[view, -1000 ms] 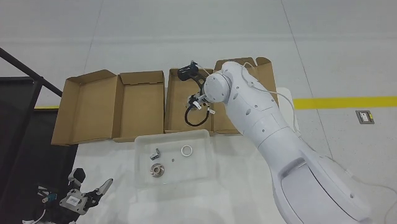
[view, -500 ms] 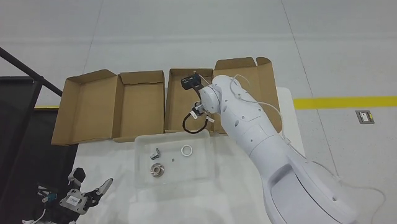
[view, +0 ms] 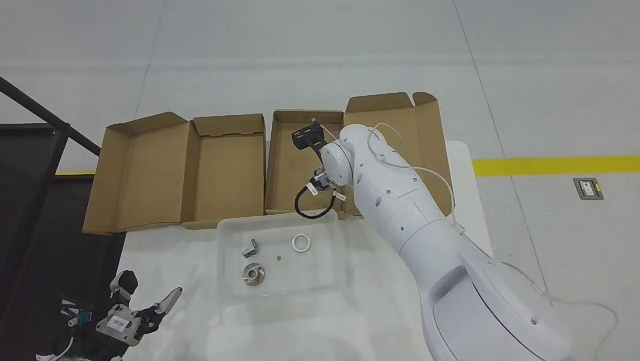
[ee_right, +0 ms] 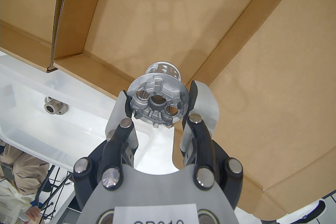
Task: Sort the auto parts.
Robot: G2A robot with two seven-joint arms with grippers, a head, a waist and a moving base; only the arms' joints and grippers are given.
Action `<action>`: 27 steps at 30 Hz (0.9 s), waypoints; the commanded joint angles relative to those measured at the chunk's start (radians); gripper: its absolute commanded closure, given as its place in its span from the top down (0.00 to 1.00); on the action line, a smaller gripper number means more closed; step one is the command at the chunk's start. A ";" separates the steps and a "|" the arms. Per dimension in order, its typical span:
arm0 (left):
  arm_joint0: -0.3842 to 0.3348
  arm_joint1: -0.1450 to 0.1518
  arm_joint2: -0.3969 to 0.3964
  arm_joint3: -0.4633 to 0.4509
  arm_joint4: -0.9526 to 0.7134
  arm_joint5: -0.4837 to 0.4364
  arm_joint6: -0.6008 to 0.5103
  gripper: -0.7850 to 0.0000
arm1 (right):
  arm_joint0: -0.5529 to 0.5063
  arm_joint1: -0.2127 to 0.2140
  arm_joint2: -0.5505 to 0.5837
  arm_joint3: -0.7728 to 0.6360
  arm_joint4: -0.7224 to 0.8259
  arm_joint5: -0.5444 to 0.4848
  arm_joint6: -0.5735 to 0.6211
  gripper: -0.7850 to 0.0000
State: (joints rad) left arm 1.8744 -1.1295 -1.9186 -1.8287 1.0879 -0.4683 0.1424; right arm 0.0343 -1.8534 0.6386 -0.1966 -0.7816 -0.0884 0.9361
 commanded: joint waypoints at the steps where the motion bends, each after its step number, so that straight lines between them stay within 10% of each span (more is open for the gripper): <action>1: 0.000 0.000 0.000 0.000 0.000 0.000 0.000 1.00 | 0.000 0.000 0.000 -0.001 0.000 0.000 0.000 1.00; 27: 0.000 0.000 0.000 0.000 0.000 0.000 0.000 1.00 | -0.036 0.029 0.014 -0.080 -0.035 -0.034 -0.062 1.00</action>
State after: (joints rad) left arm 1.8744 -1.1295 -1.9186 -1.8287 1.0879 -0.4683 0.1424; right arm 0.0018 -1.8264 0.6515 -0.2619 -0.8119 -0.1234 0.8812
